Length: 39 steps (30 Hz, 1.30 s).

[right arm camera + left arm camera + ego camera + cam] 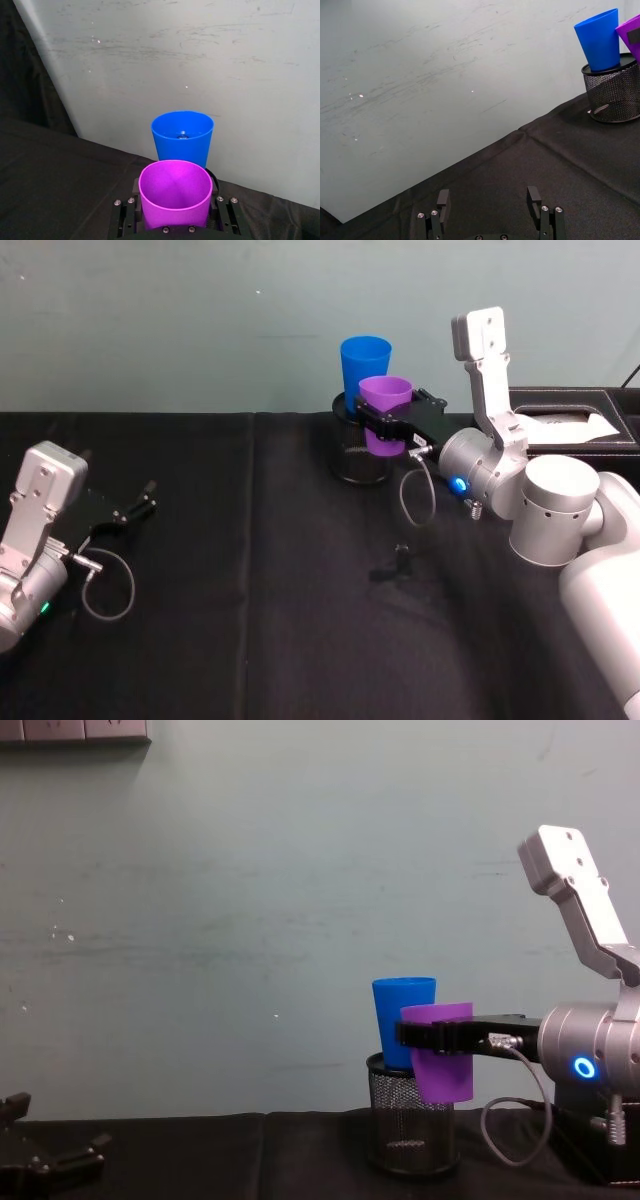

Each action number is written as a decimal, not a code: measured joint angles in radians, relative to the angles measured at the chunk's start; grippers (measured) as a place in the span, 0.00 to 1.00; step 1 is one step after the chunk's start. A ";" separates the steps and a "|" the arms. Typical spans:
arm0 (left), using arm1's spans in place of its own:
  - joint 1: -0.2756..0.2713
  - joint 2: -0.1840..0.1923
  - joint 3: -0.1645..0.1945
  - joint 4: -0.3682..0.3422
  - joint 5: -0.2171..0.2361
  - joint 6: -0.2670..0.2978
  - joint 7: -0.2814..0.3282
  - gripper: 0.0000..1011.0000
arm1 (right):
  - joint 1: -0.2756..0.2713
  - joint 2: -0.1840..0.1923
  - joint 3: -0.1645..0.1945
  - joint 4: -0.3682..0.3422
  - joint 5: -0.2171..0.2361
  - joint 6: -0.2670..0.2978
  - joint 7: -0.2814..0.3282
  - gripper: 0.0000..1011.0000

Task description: Pick up one cup with a gripper and tap it against the other cup.

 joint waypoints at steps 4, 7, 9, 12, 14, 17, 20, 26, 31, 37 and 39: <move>0.000 0.000 0.000 0.000 0.000 0.000 0.000 0.99 | 0.000 0.000 0.000 0.000 0.000 0.000 0.000 0.72; 0.000 0.000 0.000 0.000 0.000 0.000 0.000 0.99 | 0.000 0.000 0.000 0.000 0.000 0.000 0.000 0.72; 0.000 0.000 0.000 0.000 0.000 0.000 0.000 0.99 | 0.000 0.000 0.000 0.000 0.000 0.000 0.000 0.72; 0.000 0.000 0.000 0.000 0.000 0.000 0.000 0.99 | 0.000 0.000 0.000 0.000 0.000 0.000 0.000 0.72; 0.000 0.000 0.000 0.000 0.000 0.000 0.000 0.99 | 0.000 0.000 0.000 0.000 0.000 0.000 0.000 0.72; 0.000 0.000 0.000 0.000 0.000 0.000 0.000 0.99 | 0.000 0.000 0.000 0.000 0.000 0.000 0.000 0.72; 0.000 0.000 0.000 0.000 0.000 0.000 0.000 0.99 | 0.000 0.000 0.000 0.000 0.000 0.000 0.000 0.71; 0.000 0.000 0.000 0.000 0.000 0.000 0.000 0.99 | 0.000 0.000 0.000 0.000 0.000 0.000 0.000 0.72; 0.000 0.000 0.000 0.000 0.000 0.000 0.000 0.99 | 0.000 0.000 0.000 0.000 0.000 0.000 0.000 0.71; 0.000 0.000 0.000 0.000 0.000 0.000 0.000 0.99 | 0.000 0.000 0.000 0.000 0.000 0.000 0.000 0.72; 0.000 0.000 0.000 0.000 0.000 0.000 0.000 0.99 | 0.000 0.000 0.000 0.000 0.000 0.000 0.000 0.72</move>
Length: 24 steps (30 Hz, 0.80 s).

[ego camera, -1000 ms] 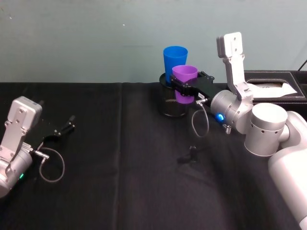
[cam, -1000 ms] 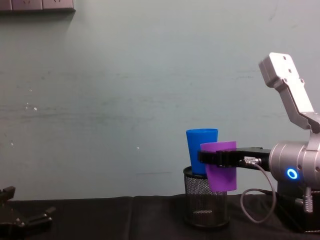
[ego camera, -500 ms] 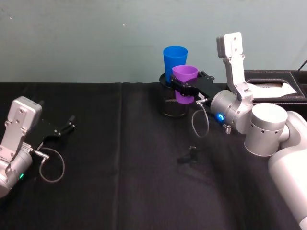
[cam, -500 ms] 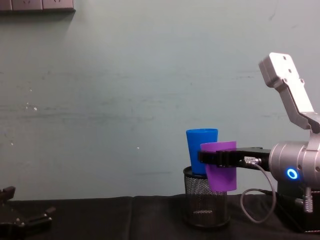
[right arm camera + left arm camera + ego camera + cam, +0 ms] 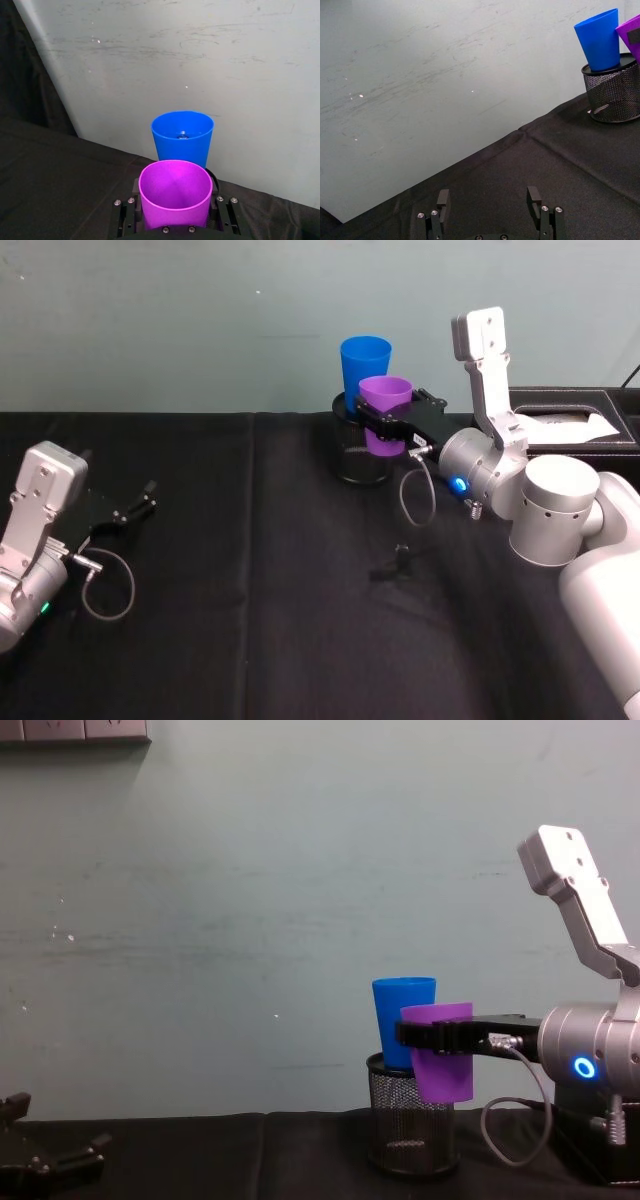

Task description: Pick up one cup with a gripper and tap it against the other cup.

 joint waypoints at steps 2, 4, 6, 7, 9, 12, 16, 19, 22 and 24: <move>0.000 0.000 0.000 0.000 0.000 0.000 0.000 0.99 | 0.000 0.000 0.000 0.000 0.000 0.000 0.000 0.72; 0.000 0.000 0.000 0.000 0.000 0.000 0.000 0.99 | 0.000 0.000 0.000 0.000 0.000 0.000 0.000 0.72; 0.000 0.000 0.000 0.000 0.000 0.000 0.000 0.99 | 0.000 0.000 0.000 0.000 0.000 0.000 0.000 0.71; 0.000 0.000 0.000 0.000 0.000 0.000 0.000 0.99 | 0.000 0.000 0.000 0.000 0.000 0.000 0.000 0.72; 0.000 0.000 0.000 0.000 0.000 0.000 0.000 0.99 | 0.000 0.000 0.000 0.000 0.000 0.000 0.000 0.72; 0.000 0.000 0.000 0.000 0.000 0.000 0.000 0.99 | 0.000 0.000 0.000 0.000 0.000 0.000 0.000 0.71; 0.000 0.000 0.000 0.000 0.000 0.000 0.000 0.99 | 0.000 0.000 0.000 0.000 0.000 0.000 0.000 0.72; 0.000 0.000 0.000 0.000 0.000 0.000 0.000 0.99 | 0.000 0.000 0.000 0.000 0.000 0.000 0.000 0.72; 0.000 0.000 0.000 0.000 0.000 0.000 0.000 0.99 | 0.000 0.000 0.000 0.000 0.000 0.000 0.000 0.72; 0.000 0.000 0.000 0.000 0.000 0.000 0.000 0.99 | 0.000 0.000 0.000 0.000 0.000 0.000 0.000 0.72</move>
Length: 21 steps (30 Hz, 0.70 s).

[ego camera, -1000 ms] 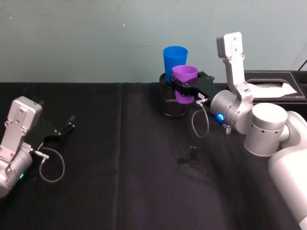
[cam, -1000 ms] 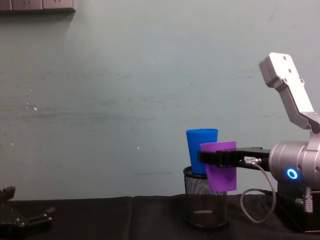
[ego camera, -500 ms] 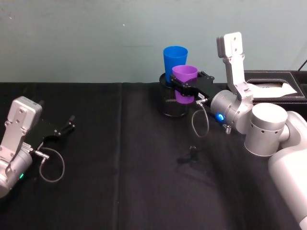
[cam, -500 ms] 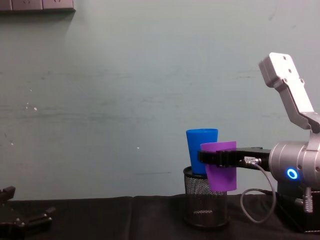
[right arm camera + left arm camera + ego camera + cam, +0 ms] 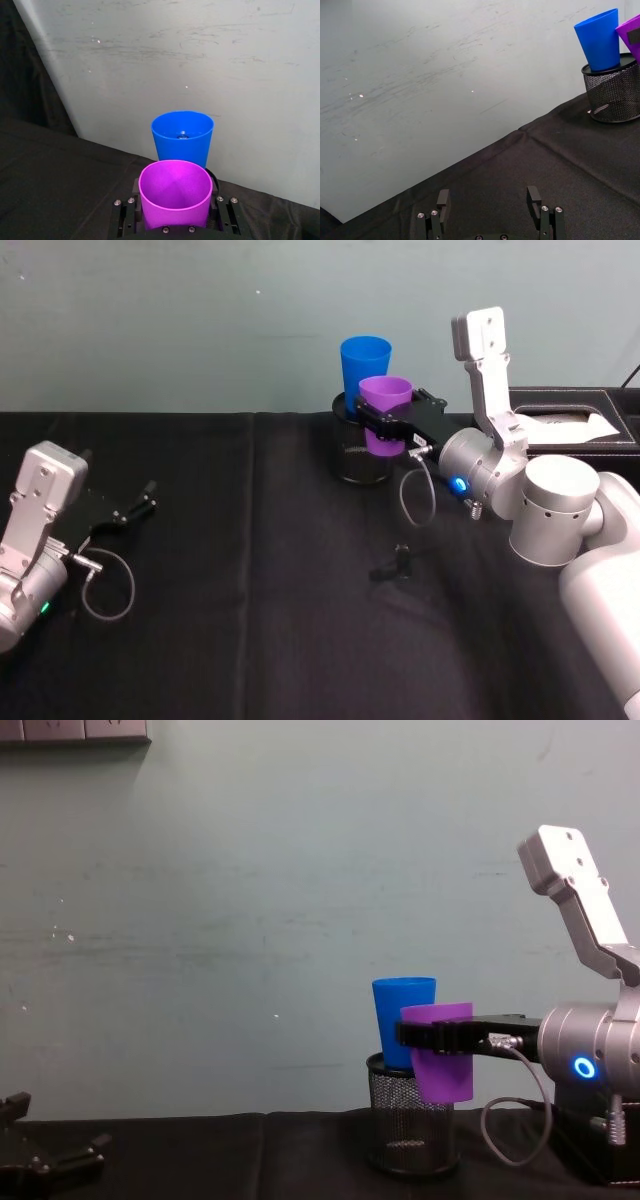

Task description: Pick up one cup with a gripper and tap it against the other cup.

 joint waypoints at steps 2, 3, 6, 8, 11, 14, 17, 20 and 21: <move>0.000 0.000 0.000 0.000 0.000 0.000 0.000 0.99 | 0.000 0.000 0.000 0.000 0.000 0.000 0.000 0.72; 0.000 0.000 0.000 0.000 0.000 0.000 0.000 0.99 | 0.000 0.000 0.000 0.000 0.000 0.000 0.000 0.72; 0.000 0.000 0.000 0.000 0.000 0.000 0.000 0.99 | 0.000 0.000 0.000 0.000 0.000 0.000 0.000 0.72; 0.000 0.000 0.000 0.000 0.000 0.000 0.000 0.99 | 0.000 0.000 0.000 0.000 0.000 0.000 0.000 0.71; 0.000 0.000 0.000 0.000 0.000 0.000 0.000 0.99 | 0.000 0.000 0.000 0.000 0.000 0.000 0.000 0.71; 0.000 0.000 0.000 0.000 0.000 0.000 0.000 0.99 | 0.000 0.000 0.000 0.000 0.000 0.000 0.000 0.72; 0.000 0.000 0.000 0.000 0.000 0.000 0.000 0.99 | 0.000 0.000 0.000 0.000 0.000 0.000 0.000 0.71; 0.000 0.000 0.000 0.000 0.000 0.000 0.000 0.99 | 0.000 0.000 0.000 0.000 0.000 0.000 0.000 0.72; 0.000 0.000 0.000 0.000 0.000 0.000 0.000 0.99 | 0.000 0.000 0.000 0.000 0.000 0.000 0.000 0.71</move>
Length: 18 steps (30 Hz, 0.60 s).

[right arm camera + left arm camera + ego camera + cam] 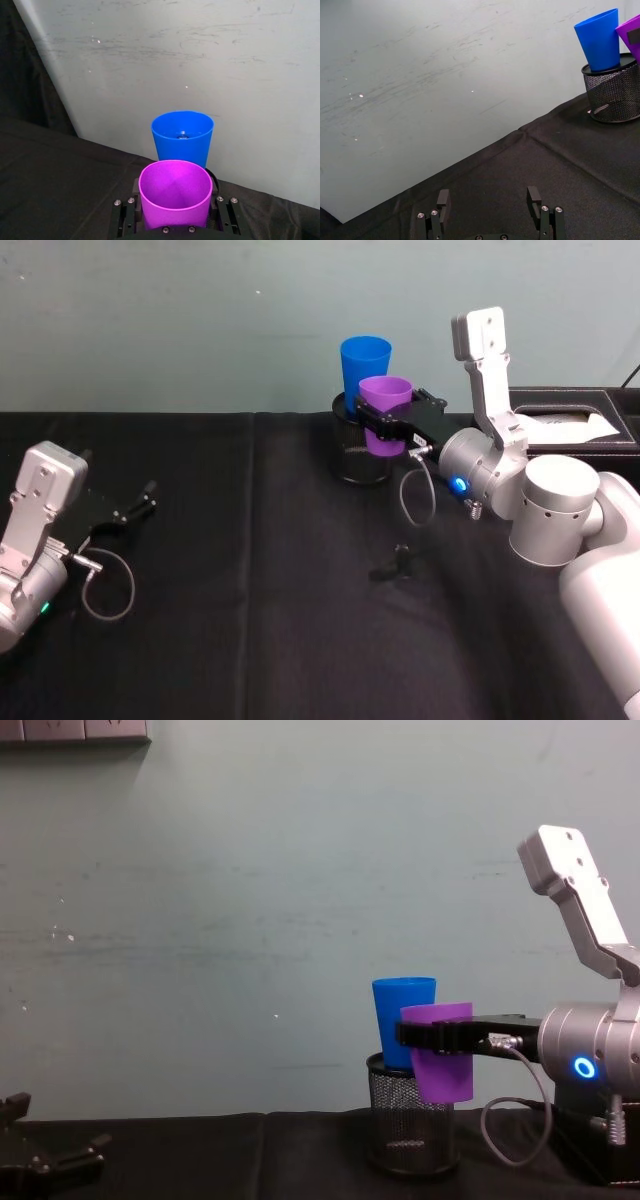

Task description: Pick up one cup with a gripper and tap it against the other cup.

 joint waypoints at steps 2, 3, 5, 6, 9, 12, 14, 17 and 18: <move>0.000 0.000 0.000 0.000 0.000 0.000 0.000 0.99 | 0.000 0.000 0.000 0.000 0.000 0.000 0.000 0.72; 0.000 0.000 0.000 0.000 0.000 0.000 0.000 0.99 | 0.000 0.000 0.000 0.000 0.000 0.000 0.000 0.72; 0.000 0.000 0.000 0.000 0.000 0.000 0.000 0.99 | 0.000 0.000 0.000 0.000 0.000 0.000 0.000 0.72; 0.000 0.000 0.000 0.000 0.000 0.000 0.000 0.99 | 0.000 0.000 0.000 0.000 0.000 0.000 0.000 0.72; 0.000 0.000 0.000 0.000 0.000 0.000 0.000 0.99 | 0.000 0.000 0.000 0.000 0.000 0.000 0.000 0.72; 0.000 0.000 0.000 0.000 0.000 0.000 0.000 0.99 | 0.000 0.000 0.000 0.000 0.000 0.000 0.000 0.72; 0.000 0.000 0.000 0.000 0.000 0.000 0.000 0.99 | 0.000 0.000 0.000 0.000 0.000 0.000 0.000 0.71; 0.000 0.000 0.000 0.000 0.000 0.000 0.000 0.99 | 0.000 0.000 0.000 0.000 0.000 0.000 0.000 0.72; 0.000 0.000 0.000 0.000 0.000 0.000 0.000 0.99 | 0.000 0.000 0.000 0.000 0.000 0.000 0.000 0.72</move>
